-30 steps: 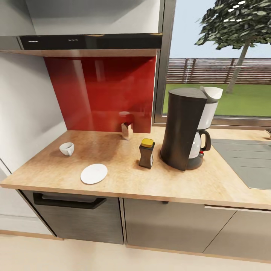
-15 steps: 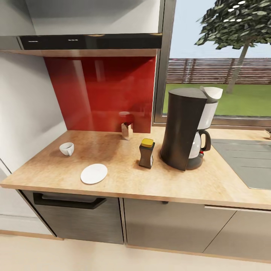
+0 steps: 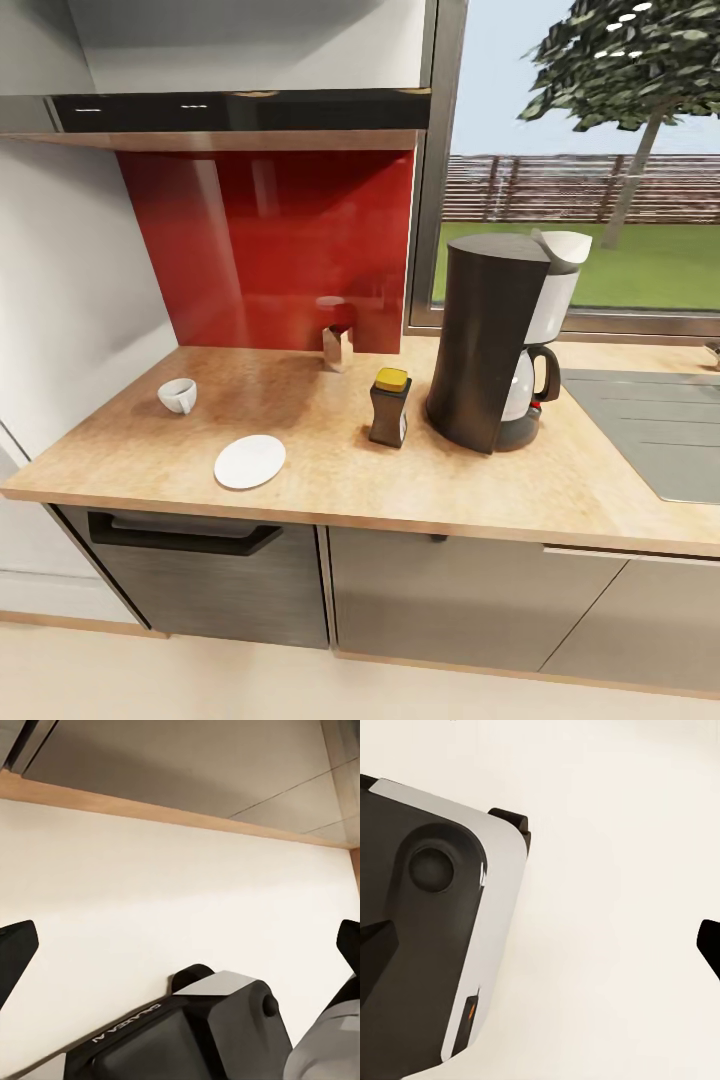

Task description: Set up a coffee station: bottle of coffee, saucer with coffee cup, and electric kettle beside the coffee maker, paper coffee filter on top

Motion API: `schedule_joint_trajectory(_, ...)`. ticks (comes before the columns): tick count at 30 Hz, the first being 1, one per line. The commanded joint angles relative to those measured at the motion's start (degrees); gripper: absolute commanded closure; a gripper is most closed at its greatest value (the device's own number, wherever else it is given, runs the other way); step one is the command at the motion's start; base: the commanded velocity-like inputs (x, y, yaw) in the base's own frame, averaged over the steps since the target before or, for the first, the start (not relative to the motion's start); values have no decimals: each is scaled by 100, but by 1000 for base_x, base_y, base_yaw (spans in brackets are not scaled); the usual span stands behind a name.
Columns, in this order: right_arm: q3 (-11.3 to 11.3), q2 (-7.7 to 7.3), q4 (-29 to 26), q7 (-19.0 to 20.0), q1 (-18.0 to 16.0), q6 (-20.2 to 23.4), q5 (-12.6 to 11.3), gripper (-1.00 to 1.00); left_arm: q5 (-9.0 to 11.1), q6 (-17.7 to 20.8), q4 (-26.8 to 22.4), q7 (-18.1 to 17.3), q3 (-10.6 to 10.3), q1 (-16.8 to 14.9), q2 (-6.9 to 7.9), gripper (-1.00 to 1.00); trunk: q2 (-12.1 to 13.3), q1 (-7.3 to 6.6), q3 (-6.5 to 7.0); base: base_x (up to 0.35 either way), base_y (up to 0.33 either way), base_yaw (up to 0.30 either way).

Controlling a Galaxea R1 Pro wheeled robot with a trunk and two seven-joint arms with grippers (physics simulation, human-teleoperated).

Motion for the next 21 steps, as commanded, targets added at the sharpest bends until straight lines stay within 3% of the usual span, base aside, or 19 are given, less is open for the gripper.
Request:
schedule_joint_trajectory(1, -40, -1, 3, 17, -3, -21, 51, -100, 40, -37, 2, -3, -48, -6, 4, -100, -3, 0, -5, 0, 0, 0)
schedule_joint_trajectory(12, -37, 0, 3, 23, -3, -21, 51, -100, 40, -37, 2, -3, -48, -5, 6, -100, -3, 0, -5, 0, 0, -133)
schedule_joint_trajectory(21, -36, 0, 3, 25, -3, -21, 51, -100, 40, -37, 3, -3, -48, -4, 1, -100, -3, 0, -5, 0, 0, -36)
